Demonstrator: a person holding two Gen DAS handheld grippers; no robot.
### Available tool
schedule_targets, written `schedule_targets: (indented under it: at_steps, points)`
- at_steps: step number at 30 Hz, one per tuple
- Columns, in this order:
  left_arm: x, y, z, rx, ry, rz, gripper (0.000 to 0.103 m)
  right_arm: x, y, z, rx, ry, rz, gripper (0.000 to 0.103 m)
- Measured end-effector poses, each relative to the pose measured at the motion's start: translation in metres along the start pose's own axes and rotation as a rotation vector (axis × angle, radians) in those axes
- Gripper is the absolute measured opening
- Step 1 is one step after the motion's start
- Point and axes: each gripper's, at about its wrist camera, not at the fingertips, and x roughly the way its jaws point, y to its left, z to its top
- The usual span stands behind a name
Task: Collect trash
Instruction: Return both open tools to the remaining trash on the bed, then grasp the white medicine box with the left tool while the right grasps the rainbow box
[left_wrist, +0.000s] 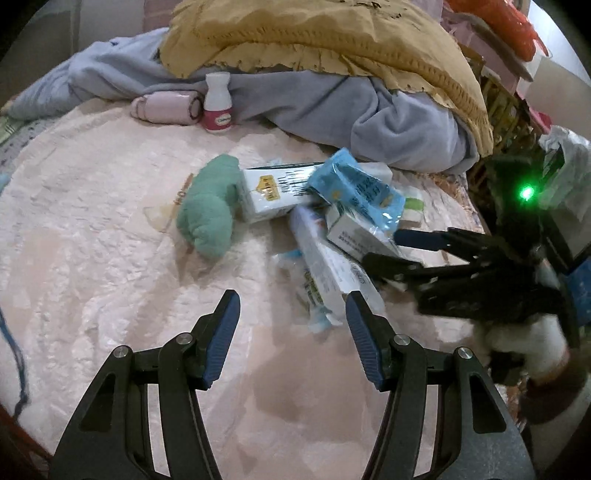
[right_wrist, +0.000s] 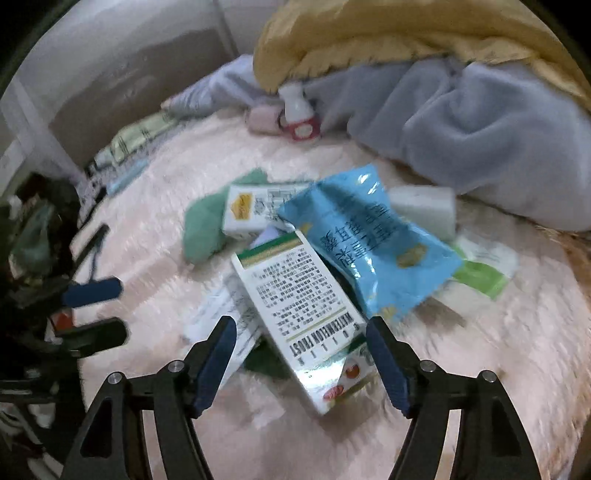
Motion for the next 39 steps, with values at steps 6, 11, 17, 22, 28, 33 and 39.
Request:
schedule_targets:
  at_steps: [6, 11, 17, 22, 28, 33, 39]
  points:
    - [0.026, -0.011, 0.012, -0.007, 0.021, -0.026, 0.058, -0.031, 0.004, -0.014, 0.017, -0.095, -0.057, 0.027]
    - [0.030, -0.015, 0.017, -0.029, 0.025, -0.044, 0.058, -0.056, -0.008, -0.021, 0.081, -0.115, -0.048, 0.032]
    - [0.015, -0.002, 0.011, 0.006, 0.019, 0.006, 0.058, -0.020, 0.005, -0.003, 0.003, -0.061, 0.003, 0.065]
    - [0.013, 0.006, 0.010, -0.004, 0.022, 0.011, 0.058, 0.015, 0.001, 0.005, -0.021, 0.008, -0.043, 0.050]
    - [0.025, -0.005, 0.016, -0.025, 0.017, -0.020, 0.058, -0.016, -0.005, -0.017, 0.028, -0.037, -0.074, 0.026]
    - [0.046, -0.015, 0.024, -0.031, 0.039, -0.011, 0.058, -0.067, -0.024, -0.049, 0.183, -0.085, -0.009, 0.026]
    - [0.075, -0.021, 0.027, -0.055, 0.086, -0.019, 0.055, -0.083, -0.044, -0.075, 0.280, -0.011, -0.170, 0.060]
